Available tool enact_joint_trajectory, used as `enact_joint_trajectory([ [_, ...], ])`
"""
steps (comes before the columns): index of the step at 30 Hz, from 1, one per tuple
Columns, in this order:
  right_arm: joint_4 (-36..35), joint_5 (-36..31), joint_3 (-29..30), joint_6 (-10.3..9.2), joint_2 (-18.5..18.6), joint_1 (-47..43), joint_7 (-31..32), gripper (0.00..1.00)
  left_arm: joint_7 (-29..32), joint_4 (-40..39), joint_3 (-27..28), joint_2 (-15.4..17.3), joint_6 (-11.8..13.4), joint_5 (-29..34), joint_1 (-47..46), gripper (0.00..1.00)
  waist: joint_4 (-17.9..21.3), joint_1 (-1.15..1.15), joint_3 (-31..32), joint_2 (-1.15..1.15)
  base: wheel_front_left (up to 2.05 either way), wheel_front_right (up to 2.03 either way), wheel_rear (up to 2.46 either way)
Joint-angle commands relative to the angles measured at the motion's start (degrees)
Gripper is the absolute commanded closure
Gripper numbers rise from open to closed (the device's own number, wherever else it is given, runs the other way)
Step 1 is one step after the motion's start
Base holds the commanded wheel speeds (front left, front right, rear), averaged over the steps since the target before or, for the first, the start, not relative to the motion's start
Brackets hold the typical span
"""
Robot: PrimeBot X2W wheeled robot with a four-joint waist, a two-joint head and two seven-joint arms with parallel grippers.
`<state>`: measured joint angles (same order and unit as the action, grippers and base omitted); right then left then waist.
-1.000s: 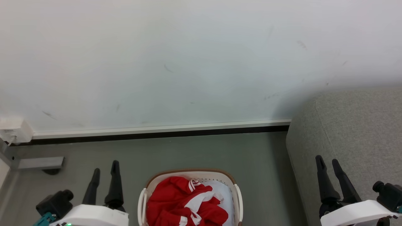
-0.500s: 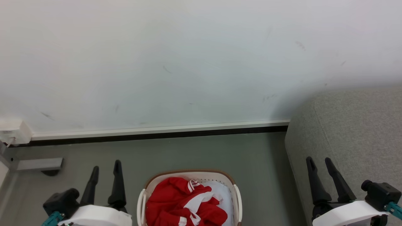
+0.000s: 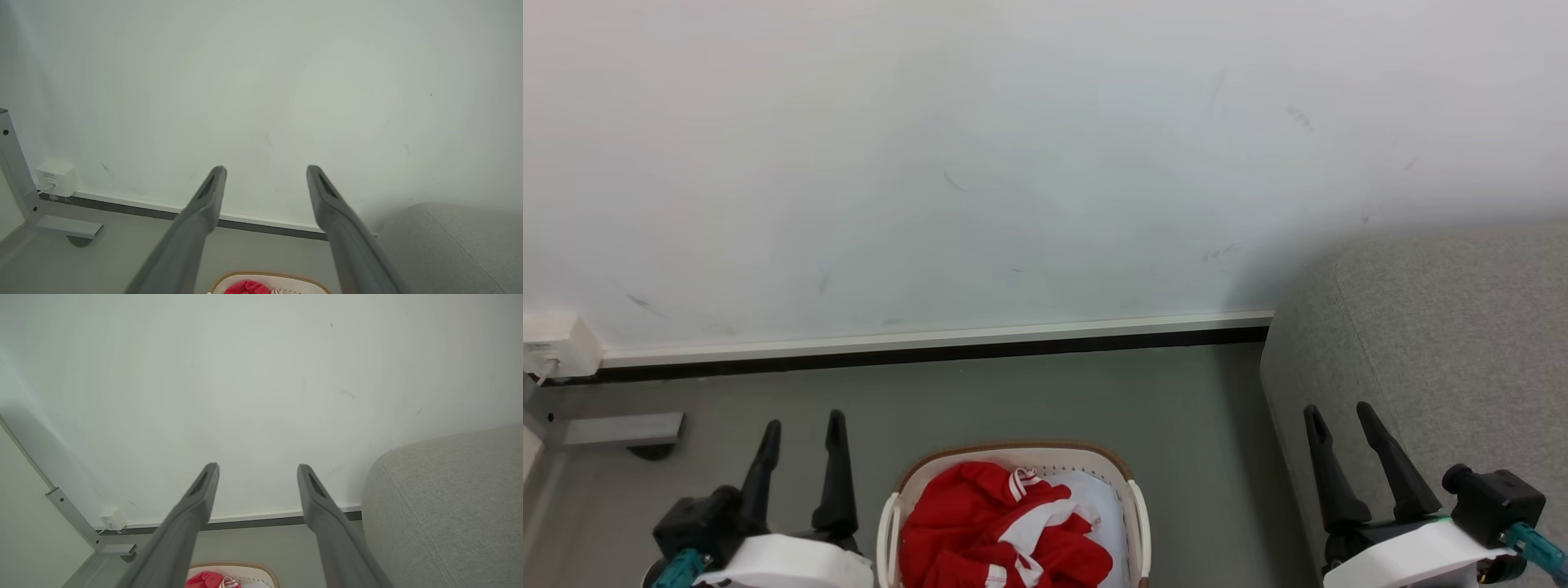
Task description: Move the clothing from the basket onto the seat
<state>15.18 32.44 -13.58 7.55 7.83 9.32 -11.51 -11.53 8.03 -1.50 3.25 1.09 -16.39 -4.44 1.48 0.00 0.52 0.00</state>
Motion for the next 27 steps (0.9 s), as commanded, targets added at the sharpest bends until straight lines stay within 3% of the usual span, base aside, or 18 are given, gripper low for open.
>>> enact_joint_trajectory([
  [1,-0.15,-1.28,-0.24,-0.09,0.58,1.08,-0.47,0.00,-0.45,-0.69,0.12,0.56,0.08,1.83,-0.41,0.00,-0.03,0.00,-0.01,0.00,0.00,0.00,0.00],
  [27,0.19,-9.90,-1.98,-0.11,1.02,1.20,-3.33,0.00,-3.26,-0.24,0.57,0.07,0.24,12.72,-0.48,0.00,0.43,0.00,0.38,0.00,0.00,0.00,0.00],
])
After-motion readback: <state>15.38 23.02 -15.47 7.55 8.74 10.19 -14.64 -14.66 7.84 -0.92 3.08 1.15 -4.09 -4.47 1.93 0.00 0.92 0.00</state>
